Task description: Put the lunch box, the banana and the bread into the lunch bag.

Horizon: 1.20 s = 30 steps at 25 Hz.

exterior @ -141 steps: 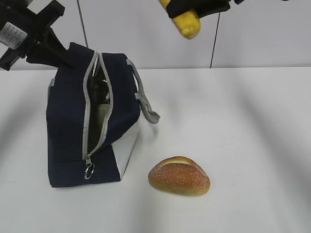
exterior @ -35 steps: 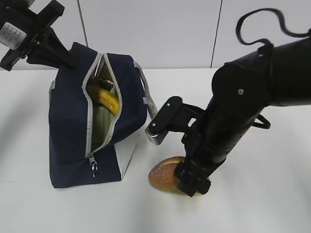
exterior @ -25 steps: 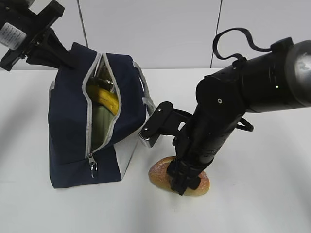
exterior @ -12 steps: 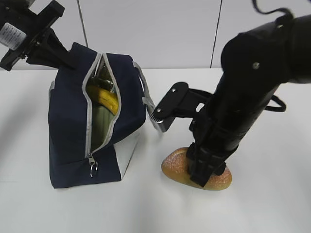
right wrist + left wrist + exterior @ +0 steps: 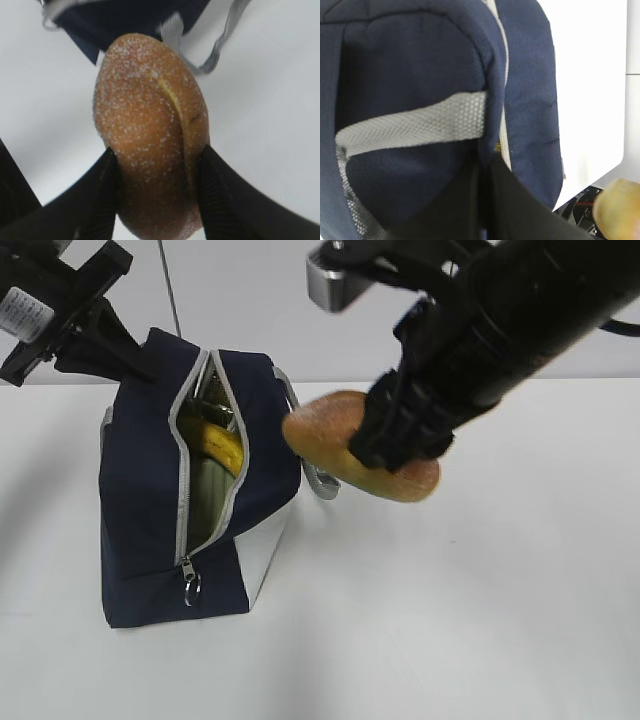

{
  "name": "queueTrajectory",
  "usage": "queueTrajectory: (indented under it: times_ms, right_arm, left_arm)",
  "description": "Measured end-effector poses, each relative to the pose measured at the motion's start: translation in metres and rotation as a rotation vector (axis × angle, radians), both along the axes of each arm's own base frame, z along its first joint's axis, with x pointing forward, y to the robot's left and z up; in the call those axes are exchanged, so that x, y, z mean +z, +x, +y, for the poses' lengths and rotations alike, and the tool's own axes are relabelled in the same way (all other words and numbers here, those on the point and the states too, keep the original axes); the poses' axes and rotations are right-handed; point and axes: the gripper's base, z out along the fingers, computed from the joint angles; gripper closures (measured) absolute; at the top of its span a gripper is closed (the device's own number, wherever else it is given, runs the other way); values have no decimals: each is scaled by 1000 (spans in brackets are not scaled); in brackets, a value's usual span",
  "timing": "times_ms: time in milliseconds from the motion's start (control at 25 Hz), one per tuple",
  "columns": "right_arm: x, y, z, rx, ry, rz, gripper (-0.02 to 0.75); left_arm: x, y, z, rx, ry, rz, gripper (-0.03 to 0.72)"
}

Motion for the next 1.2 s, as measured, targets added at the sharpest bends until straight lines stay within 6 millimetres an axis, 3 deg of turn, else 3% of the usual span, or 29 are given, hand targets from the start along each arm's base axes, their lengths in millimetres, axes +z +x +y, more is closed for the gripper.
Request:
queueTrajectory:
  times_ms: [120, 240, 360, 480, 720, 920, 1000, 1200]
  right_arm:
    - [16, 12, 17, -17, 149, -17, 407]
    - [17, 29, 36, -36, 262, 9, 407]
    - [5, 50, 53, -55, 314, 37, 407]
    - [-20, 69, 67, -69, 299, 81, 408]
    - [-63, 91, 81, -84, 246, 151, 408]
    - [-72, 104, 90, -101, 253, 159, 405]
    - [-74, 109, 94, -105, 265, 164, 368]
    - [-70, 114, 99, -102, 281, 160, 148]
  left_arm:
    - [0, 0, 0, 1, -3, 0, 687]
    - [0, 0, 0, 2, -3, -1, 687]
    - [1, 0, -1, 2, -11, -1, 687]
    - [1, 0, -1, 4, -20, -1, 687]
    - [2, 0, -2, 4, -26, -1, 687]
    - [2, 0, -2, 2, -30, 0, 687]
    - [2, 0, -2, 1, -31, -1, 687]
    - [2, 0, -2, -1, -31, -1, 687]
